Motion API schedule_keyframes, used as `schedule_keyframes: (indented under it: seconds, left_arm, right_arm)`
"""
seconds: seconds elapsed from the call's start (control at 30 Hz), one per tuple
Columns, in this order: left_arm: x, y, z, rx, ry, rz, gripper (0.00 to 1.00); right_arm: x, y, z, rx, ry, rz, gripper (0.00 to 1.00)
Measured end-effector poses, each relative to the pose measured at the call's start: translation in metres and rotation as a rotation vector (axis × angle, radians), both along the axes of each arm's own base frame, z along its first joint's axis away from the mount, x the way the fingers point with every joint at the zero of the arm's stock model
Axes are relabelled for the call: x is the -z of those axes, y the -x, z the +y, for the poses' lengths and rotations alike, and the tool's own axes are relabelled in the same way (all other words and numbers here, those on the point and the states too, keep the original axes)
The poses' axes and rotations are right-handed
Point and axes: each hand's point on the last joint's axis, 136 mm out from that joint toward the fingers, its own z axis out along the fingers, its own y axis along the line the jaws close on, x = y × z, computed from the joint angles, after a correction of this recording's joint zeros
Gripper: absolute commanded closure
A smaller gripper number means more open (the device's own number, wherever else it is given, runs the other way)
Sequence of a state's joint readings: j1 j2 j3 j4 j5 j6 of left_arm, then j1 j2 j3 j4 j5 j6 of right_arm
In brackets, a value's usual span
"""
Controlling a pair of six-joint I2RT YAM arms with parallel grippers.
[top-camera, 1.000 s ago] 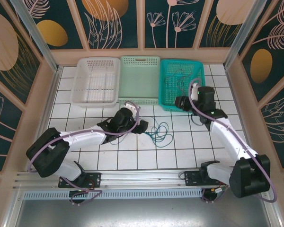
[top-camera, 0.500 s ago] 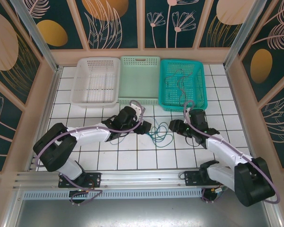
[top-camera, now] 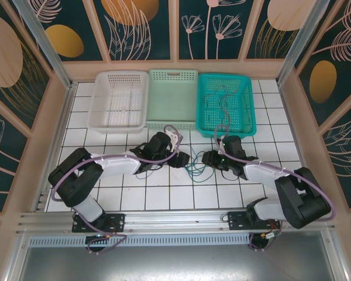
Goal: Untangle the cables
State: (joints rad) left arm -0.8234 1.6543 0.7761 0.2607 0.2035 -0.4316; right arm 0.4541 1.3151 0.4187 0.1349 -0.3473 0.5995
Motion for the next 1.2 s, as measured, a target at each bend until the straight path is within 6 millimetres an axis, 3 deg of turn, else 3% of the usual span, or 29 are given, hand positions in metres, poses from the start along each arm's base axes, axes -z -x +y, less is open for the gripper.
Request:
schedule_keyframes:
  seconds: [0.17, 0.43, 0.67, 0.8, 0.9, 1.2]
  left_arm:
    - [0.002, 0.000, -0.010, 0.028, 0.026, 0.021, 0.28]
    - [0.012, 0.004, -0.021, 0.069, 0.041, 0.071, 0.36]
    - [0.012, 0.011, -0.029, 0.114, 0.076, 0.102, 0.39]
    - [0.008, 0.011, -0.034, 0.120, 0.102, 0.110, 0.68]
    - [0.006, 0.009, -0.036, 0.117, 0.112, 0.105, 0.83]
    - [0.009, 0.002, -0.031, 0.083, 0.079, 0.077, 1.00]
  right_arm:
    - [-0.005, -0.003, 0.007, -0.002, 0.014, -0.035, 0.92]
    - [-0.019, -0.012, 0.004, 0.033, 0.032, -0.106, 1.00]
    - [-0.023, -0.013, 0.005, 0.040, 0.047, -0.135, 1.00]
    - [-0.038, -0.016, 0.006, 0.046, 0.030, -0.180, 1.00]
    - [-0.047, -0.017, 0.006, 0.044, 0.017, -0.209, 1.00]
    - [-0.092, -0.015, 0.002, 0.042, -0.023, -0.352, 1.00]
